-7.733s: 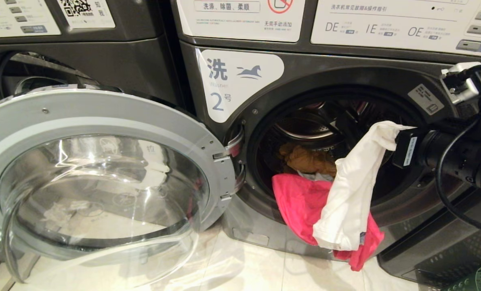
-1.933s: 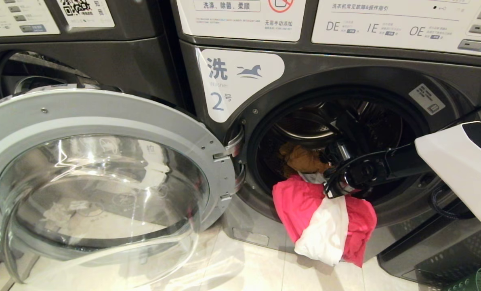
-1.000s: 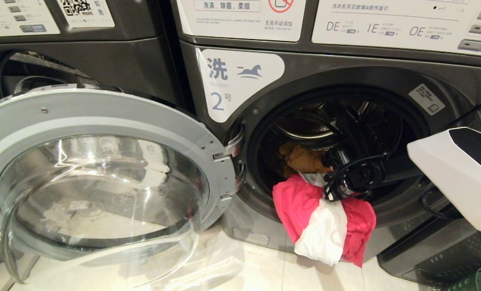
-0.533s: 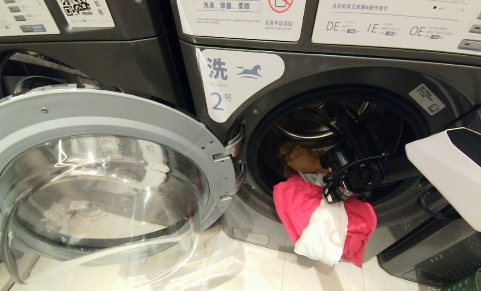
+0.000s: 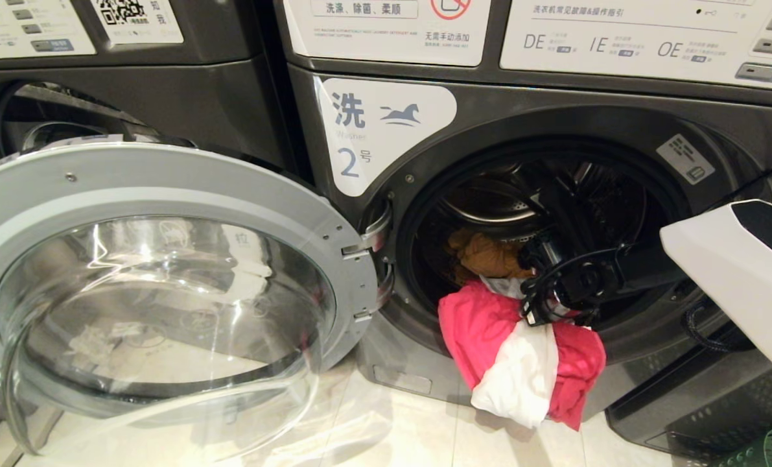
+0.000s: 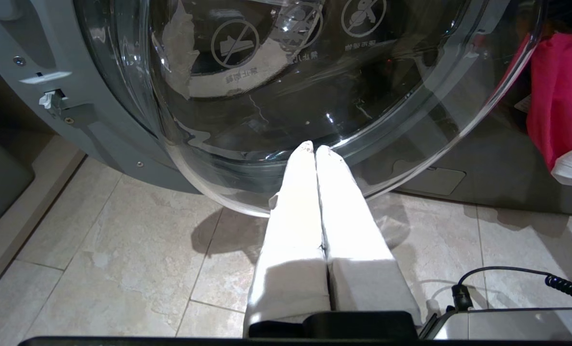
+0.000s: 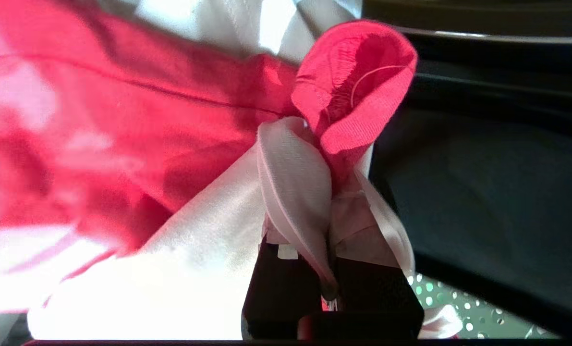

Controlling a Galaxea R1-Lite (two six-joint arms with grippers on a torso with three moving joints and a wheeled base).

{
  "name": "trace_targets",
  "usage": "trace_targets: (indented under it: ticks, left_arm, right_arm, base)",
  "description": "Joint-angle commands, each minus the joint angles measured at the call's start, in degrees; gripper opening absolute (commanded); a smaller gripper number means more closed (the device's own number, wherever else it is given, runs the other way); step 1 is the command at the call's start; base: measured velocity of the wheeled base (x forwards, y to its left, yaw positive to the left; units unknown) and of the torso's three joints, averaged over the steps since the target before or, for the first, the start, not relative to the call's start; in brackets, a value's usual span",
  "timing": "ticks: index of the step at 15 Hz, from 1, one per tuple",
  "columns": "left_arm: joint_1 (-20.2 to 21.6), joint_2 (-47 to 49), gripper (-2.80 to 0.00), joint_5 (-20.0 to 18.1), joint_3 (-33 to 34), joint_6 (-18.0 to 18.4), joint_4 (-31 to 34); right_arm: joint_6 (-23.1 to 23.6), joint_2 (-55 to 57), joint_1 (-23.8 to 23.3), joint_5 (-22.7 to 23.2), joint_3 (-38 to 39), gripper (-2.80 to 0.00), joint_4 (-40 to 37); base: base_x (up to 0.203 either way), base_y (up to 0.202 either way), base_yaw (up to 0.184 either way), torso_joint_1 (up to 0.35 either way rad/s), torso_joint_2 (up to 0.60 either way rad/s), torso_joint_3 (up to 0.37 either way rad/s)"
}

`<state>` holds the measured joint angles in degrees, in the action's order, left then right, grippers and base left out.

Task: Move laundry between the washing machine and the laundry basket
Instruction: Pick a cloth and place it into the basket

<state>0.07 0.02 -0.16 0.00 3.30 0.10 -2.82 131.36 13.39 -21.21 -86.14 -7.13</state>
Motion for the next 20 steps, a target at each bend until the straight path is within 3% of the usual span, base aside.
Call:
trace_targets:
  ticks: [1, 12, 17, 20]
  left_arm:
    - [0.01, -0.02, -2.8, -0.01, 0.0, 0.04, -0.01]
    - [0.01, -0.02, -2.8, -0.01, 0.0, 0.04, -0.01]
    - [0.01, -0.02, -2.8, -0.01, 0.0, 0.04, -0.01]
    - [0.01, -0.02, -2.8, -0.01, 0.0, 0.04, -0.01]
  right_arm:
    - [0.01, -3.62, 1.01, 0.39, 1.41, -2.8, -0.08]
    - [-0.13, -31.08, 7.28, 1.77, 27.08, -2.8, -0.08]
    - [0.96, -49.12, 10.94, 5.68, 33.77, -2.8, -0.62]
    - [4.47, -58.19, 14.36, 8.07, 33.74, -2.8, -5.17]
  base:
    - [0.0, 0.0, 0.0, 0.0, 0.0, 0.0]
    - [0.0, 0.0, 0.0, 0.0, 0.0, 0.0]
    - [0.0, 0.0, 0.0, 0.0, 0.0, 0.0]
    - [0.0, 0.0, 0.0, 0.0, 0.0, 0.0]
